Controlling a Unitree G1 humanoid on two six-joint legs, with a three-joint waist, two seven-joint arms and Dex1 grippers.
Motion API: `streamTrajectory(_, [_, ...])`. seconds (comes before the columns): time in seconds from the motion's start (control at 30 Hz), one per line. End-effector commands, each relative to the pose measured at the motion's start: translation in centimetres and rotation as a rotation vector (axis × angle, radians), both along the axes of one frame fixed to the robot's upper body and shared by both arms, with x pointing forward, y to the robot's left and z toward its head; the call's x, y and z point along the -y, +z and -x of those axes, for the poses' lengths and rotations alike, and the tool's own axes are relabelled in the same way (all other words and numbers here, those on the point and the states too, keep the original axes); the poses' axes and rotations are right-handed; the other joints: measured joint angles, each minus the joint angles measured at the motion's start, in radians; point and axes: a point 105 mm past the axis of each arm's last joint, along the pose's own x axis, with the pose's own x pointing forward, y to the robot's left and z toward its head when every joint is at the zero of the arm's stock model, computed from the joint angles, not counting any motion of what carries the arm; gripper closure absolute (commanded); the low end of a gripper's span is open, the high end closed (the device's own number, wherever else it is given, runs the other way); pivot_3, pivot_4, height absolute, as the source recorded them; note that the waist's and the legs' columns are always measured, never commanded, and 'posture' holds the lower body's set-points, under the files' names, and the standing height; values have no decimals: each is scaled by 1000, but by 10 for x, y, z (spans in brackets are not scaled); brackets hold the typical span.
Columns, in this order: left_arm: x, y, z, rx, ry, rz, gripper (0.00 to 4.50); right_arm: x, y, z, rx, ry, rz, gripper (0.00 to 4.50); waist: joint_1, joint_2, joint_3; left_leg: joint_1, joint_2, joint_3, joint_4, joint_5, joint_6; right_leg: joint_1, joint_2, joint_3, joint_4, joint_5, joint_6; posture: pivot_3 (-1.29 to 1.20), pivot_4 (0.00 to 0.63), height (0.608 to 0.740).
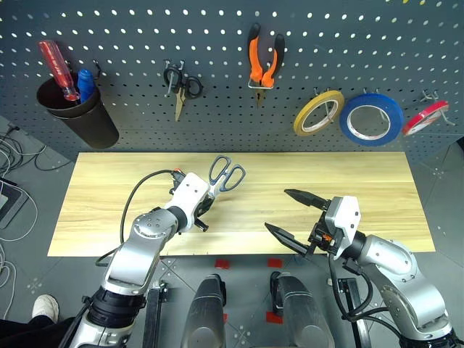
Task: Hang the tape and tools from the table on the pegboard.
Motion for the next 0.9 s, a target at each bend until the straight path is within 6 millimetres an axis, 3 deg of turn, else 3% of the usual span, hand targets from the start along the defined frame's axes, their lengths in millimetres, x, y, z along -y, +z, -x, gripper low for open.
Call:
streamTrajectory(0.03, [3, 18, 11, 146, -41, -61, 3903, 3, 17, 6, 56, 2, -48, 0, 0, -1, -9, 0, 0, 0, 0, 0, 0, 0, 0, 0, 0, 0, 0, 62, 257, 740])
streamTrajectory(0.2, [-2, 34, 18, 278, -15, -71, 3903, 7, 30, 7, 82, -22, -89, 0, 3, -1, -32, 0, 0, 0, 0, 0, 0, 0, -1, 0, 0, 0, 0, 61, 231, 740])
streamTrajectory(0.33, [11, 58, 21, 413, -60, -18, 3903, 11, 42, 5, 97, -67, -133, 0, 12, -4, -54, -1, -1, 1, 1, 0, 0, 1, -1, -1, 0, 0, 0, 64, 217, 740])
streamTrajectory(0.5, [19, 73, 26, 527, -82, -4, 3903, 12, 50, 3, 109, -96, -158, 0, 16, -5, -78, -1, -2, 2, 1, 0, 0, 1, 0, -1, -1, 0, 0, 59, 204, 740])
streamTrajectory(0.7, [2, 98, 26, 668, 18, -8, 3903, 13, 62, -2, 132, -133, -194, 0, 20, -6, -98, -1, -2, 2, 1, 0, 1, 1, 0, -1, 0, 0, 0, 63, 188, 740])
streamTrajectory(0.9, [-12, 104, 18, 677, 119, 40, 3903, 13, 64, -3, 145, -151, -207, 0, 23, -6, -112, -1, -2, 3, 1, -1, 1, 1, 0, -1, 0, 0, 0, 74, 181, 740])
